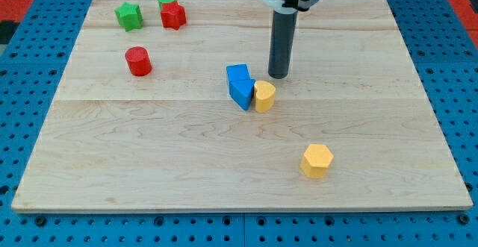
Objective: Push yellow heart below the blue triangle
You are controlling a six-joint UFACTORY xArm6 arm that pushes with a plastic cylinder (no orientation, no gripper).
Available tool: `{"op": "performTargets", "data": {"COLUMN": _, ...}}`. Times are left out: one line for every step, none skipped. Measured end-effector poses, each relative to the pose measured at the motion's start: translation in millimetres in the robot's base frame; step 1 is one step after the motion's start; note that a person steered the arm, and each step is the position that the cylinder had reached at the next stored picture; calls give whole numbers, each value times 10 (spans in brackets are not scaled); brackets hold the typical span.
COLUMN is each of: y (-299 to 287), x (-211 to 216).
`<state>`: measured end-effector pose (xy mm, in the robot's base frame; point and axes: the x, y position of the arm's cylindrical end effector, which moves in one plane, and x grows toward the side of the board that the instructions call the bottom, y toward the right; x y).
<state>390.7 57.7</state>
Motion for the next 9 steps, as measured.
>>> {"op": "performTargets", "data": {"y": 23, "x": 146}}
{"op": "performTargets", "data": {"y": 2, "x": 295}}
{"op": "performTargets", "data": {"y": -28, "x": 391}}
{"op": "performTargets", "data": {"y": -39, "x": 394}}
{"op": "performTargets", "data": {"y": -46, "x": 387}}
{"op": "performTargets", "data": {"y": -50, "x": 386}}
{"op": "performTargets", "data": {"y": -93, "x": 400}}
{"op": "performTargets", "data": {"y": -174, "x": 451}}
{"op": "performTargets", "data": {"y": -173, "x": 614}}
